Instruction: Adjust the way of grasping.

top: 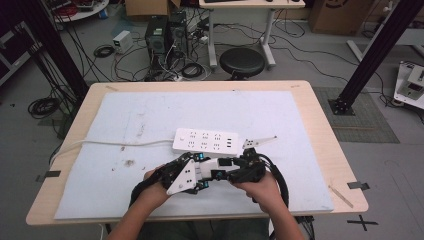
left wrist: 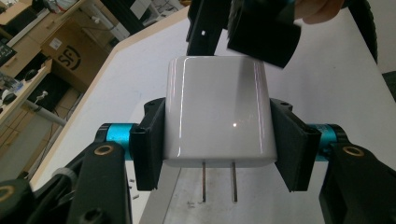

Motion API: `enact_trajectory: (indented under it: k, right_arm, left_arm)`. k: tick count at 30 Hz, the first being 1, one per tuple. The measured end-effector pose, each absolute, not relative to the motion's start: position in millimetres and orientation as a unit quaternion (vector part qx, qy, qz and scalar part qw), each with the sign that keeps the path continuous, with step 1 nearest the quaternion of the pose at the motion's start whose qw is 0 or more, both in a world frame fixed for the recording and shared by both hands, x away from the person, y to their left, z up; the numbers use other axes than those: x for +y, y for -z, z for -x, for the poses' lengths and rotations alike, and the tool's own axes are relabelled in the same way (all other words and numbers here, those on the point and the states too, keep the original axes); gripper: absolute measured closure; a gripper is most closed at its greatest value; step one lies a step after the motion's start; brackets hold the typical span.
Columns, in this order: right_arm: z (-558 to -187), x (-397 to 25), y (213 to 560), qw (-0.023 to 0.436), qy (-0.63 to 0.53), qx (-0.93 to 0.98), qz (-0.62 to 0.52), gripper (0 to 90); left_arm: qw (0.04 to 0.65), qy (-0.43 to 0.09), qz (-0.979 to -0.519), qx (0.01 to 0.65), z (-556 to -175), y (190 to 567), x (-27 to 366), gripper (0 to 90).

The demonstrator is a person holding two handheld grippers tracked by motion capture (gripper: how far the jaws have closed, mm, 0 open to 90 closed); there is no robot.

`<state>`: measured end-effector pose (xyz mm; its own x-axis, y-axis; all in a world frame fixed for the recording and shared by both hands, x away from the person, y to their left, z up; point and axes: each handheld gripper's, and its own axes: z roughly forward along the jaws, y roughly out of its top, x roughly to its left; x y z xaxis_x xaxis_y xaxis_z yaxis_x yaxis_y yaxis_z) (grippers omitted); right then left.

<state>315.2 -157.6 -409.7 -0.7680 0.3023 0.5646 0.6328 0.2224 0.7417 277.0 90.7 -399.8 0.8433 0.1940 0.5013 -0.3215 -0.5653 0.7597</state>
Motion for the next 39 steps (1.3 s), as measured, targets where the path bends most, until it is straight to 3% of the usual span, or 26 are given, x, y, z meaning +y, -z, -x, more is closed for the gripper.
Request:
enact_trajectory:
  k: [9, 24, 33, 39]
  right_arm:
    - [-319.8, -153.0, 415.3, 0.172, 0.552, -0.756, 0.307, 27.2]
    - [-319.6, -150.5, 417.7, 0.179, 0.577, -0.743, 0.288, 54.4]
    - [-320.0, -151.3, 417.0, 0.192, 0.579, -0.739, 0.287, 60.6]
    - [-318.9, -158.1, 414.3, 0.171, 0.576, -0.744, 0.293, 63.0]
  left_arm:
    - [0.474, -0.283, -0.833, -0.041, -275.1, 397.9, 87.2, 42.5]
    - [0.475, -0.295, -0.827, -0.049, -273.2, 397.1, 86.0, 42.5]
    - [0.476, -0.289, -0.830, -0.044, -274.7, 397.5, 84.5, 41.5]
    - [0.488, -0.272, -0.830, -0.003, -279.1, 392.9, 91.0, 25.0]
